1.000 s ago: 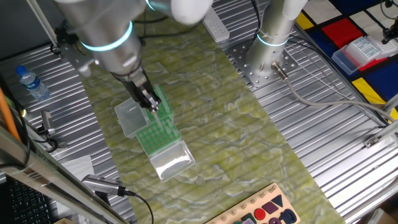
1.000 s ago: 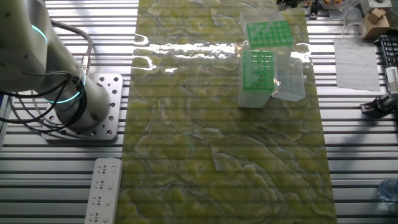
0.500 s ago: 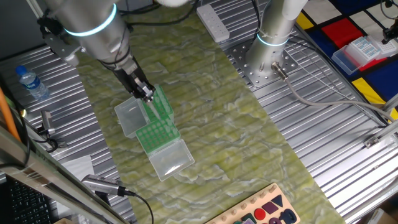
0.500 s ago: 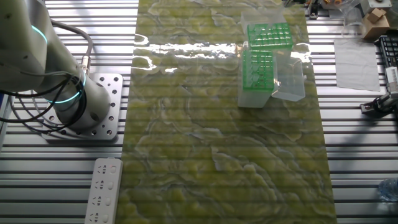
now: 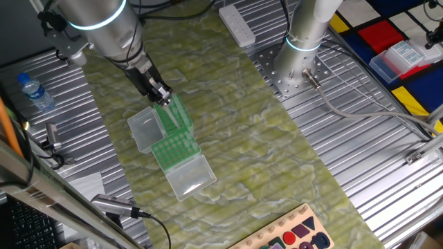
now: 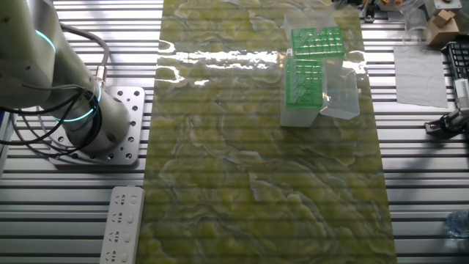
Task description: Transfer all large pipette tips from one holder to another
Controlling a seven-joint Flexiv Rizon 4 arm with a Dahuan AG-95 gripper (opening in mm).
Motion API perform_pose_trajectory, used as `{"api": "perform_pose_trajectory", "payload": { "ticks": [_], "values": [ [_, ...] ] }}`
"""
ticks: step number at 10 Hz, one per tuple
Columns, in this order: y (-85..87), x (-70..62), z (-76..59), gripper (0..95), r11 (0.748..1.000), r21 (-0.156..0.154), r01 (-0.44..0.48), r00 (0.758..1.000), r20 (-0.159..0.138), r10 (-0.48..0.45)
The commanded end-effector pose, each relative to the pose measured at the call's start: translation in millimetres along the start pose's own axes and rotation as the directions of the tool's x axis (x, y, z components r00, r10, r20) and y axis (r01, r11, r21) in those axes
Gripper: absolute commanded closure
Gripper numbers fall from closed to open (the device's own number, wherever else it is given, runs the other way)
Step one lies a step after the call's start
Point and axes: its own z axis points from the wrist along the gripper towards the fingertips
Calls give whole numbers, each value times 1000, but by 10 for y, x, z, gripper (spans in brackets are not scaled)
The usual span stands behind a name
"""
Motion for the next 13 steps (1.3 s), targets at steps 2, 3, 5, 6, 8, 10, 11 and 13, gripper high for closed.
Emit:
{"api": "perform_pose_trajectory", "payload": {
  "ticks": [2,3,5,6,8,10,11,13],
  "values": [
    [-172,28,56,950,997,24,70,997,-18,-70],
    [-196,40,74,950,997,26,79,997,-19,-78],
    [-236,92,140,950,995,32,99,995,-18,-98],
    [-253,118,172,950,994,34,107,994,-17,-106],
    [-275,160,224,950,993,35,113,994,-13,-112],
    [-274,181,278,950,993,36,112,994,-6,-112],
    [-270,175,292,950,993,37,111,994,-6,-111],
    [-263,183,335,950,993,38,112,994,-4,-111]
  ]
}}
